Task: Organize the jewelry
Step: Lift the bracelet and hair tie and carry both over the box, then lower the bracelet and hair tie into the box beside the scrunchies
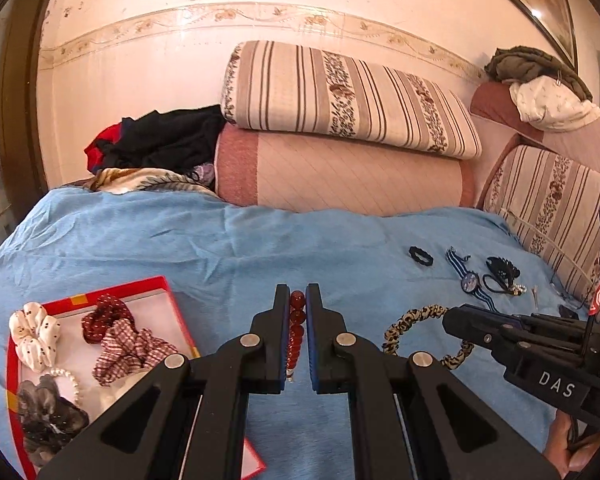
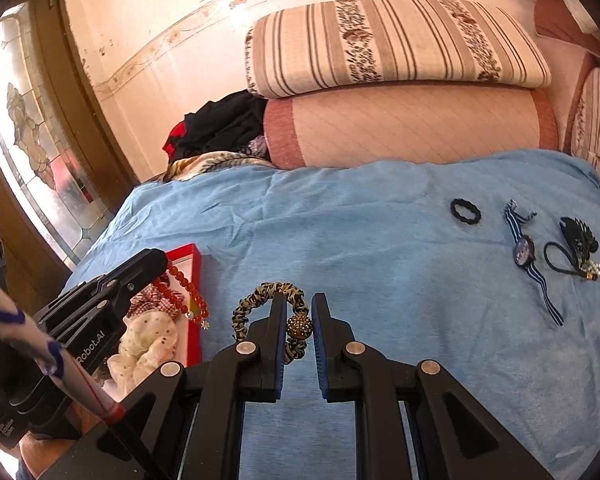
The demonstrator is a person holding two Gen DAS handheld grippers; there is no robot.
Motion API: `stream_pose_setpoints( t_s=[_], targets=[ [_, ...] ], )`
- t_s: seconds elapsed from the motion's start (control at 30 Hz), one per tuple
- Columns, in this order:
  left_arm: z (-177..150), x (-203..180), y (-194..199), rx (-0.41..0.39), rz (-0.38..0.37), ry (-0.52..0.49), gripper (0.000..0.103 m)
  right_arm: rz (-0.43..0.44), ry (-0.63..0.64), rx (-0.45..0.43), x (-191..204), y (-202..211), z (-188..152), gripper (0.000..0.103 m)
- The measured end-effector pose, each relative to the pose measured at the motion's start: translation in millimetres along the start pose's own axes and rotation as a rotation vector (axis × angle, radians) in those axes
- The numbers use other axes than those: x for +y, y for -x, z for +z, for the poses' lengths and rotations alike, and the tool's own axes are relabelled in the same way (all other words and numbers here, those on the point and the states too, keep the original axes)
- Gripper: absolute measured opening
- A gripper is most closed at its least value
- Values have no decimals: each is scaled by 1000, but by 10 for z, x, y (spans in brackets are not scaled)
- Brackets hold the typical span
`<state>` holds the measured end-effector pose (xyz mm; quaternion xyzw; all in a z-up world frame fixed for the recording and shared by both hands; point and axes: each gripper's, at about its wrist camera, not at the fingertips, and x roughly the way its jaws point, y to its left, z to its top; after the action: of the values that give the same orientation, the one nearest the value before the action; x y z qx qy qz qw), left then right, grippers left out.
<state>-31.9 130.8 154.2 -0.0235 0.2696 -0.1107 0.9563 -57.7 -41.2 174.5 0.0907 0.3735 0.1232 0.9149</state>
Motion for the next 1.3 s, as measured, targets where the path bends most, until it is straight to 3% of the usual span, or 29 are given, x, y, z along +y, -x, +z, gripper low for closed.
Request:
stream_pose_setpoints(
  t_s=[0.37, 0.97, 1.3],
  targets=[
    [17, 463, 276, -43, 56, 59, 7, 45, 59, 12, 474, -59, 47, 13],
    [-55, 1735, 596, -62, 242, 254, 7, 177, 102, 32, 1303, -393, 176, 13],
    [-183, 1941, 445, -4, 309, 266, 7, 222, 141, 61, 1694, -685, 174, 13]
  ],
)
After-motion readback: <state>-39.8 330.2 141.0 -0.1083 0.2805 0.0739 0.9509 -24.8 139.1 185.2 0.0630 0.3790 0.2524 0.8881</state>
